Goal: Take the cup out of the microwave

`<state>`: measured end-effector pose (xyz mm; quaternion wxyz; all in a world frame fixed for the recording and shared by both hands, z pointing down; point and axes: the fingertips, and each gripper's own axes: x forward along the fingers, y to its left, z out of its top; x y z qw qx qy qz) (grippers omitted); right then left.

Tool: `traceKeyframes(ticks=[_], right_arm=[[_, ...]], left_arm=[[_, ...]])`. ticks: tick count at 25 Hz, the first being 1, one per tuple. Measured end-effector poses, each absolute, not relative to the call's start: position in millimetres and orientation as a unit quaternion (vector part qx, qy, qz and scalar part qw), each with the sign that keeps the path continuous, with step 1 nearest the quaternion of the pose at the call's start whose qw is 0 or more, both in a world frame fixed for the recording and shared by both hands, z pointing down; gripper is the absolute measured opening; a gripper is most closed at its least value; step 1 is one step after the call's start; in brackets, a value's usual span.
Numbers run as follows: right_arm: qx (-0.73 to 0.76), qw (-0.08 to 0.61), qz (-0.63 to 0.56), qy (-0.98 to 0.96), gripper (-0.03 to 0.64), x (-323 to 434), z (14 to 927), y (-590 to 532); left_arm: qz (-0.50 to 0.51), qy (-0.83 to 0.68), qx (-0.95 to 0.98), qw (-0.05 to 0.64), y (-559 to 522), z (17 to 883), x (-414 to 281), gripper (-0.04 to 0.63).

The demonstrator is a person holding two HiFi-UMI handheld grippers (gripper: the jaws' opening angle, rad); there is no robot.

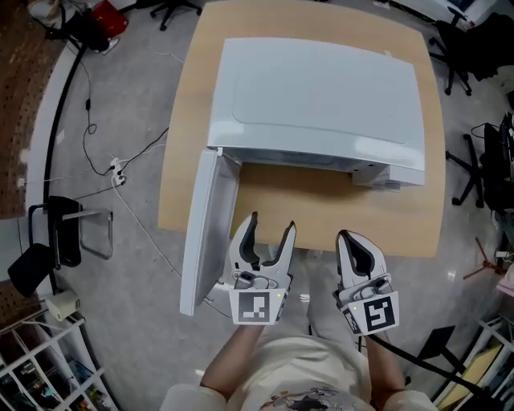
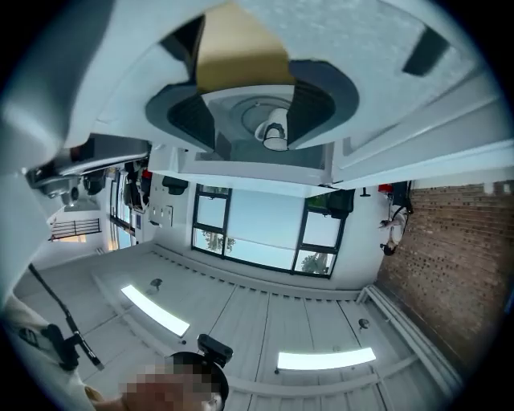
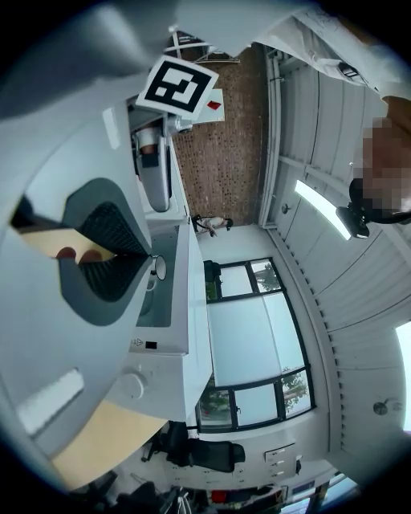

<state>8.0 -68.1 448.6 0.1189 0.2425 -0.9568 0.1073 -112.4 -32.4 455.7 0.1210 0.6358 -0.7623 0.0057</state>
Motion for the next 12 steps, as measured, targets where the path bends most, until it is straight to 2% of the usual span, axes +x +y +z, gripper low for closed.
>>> traceKeyframes(ticks=[9,12], right_arm=[[0.229,0.125,0.127,-0.957,0.006,2.1,491.2,-94.6],[0.225,0.128,0.133,-0.957,0.006,2.2,500.7,-98.1]], left_arm=[[0.016,-0.788,0.609,0.088,-131.7,525.2,-150.0,0.409],[0.028,-0.784,0.614,0.088,-159.9,543.2,-161.8,0.434]])
